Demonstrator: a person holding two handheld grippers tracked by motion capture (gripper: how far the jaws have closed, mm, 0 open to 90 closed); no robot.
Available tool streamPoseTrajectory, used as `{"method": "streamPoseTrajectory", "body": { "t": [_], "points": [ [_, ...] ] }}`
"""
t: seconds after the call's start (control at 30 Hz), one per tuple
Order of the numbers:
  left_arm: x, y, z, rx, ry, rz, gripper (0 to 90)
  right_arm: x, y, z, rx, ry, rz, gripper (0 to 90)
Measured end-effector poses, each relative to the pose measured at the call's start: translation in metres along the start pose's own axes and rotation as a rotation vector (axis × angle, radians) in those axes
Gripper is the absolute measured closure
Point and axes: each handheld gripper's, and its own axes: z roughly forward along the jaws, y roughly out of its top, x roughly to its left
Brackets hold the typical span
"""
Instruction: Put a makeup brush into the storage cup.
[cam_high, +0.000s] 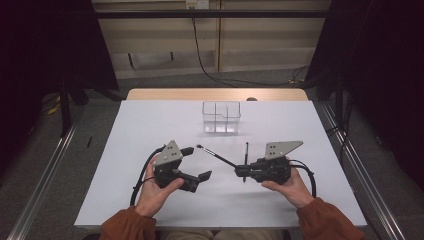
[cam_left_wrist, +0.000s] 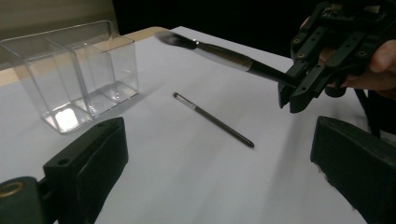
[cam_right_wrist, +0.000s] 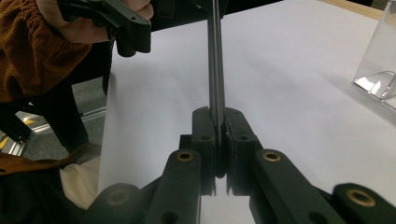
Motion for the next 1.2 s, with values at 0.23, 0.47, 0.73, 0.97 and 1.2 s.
{"method": "streamPoseTrajectory", "body": {
  "t": [0.23,0.47,0.73,0.97,1.2],
  "points": [
    [-0.006,0.007,0.009,-0.019,-0.019,-0.004,2.3,0.000,0.000,0.000,-0.009,0.004,-0.003,84.1],
    [-0.011,0.017,0.016,-0.051,-0.032,-0.034,9.3,0.000,-0.001,0.001,-0.008,0.009,-0.002,84.1],
    [-0.007,0.018,0.017,-0.080,-0.067,-0.087,21.4,0.000,-0.002,0.002,-0.007,0.010,-0.004,84.1],
    [-0.004,0.017,0.017,-0.093,-0.086,-0.140,33.0,0.001,-0.001,0.002,-0.020,0.011,-0.010,84.1],
    [0.000,0.017,0.016,-0.089,-0.137,-0.170,48.9,0.001,-0.002,0.004,-0.013,0.019,-0.009,84.0]
  ]
}}
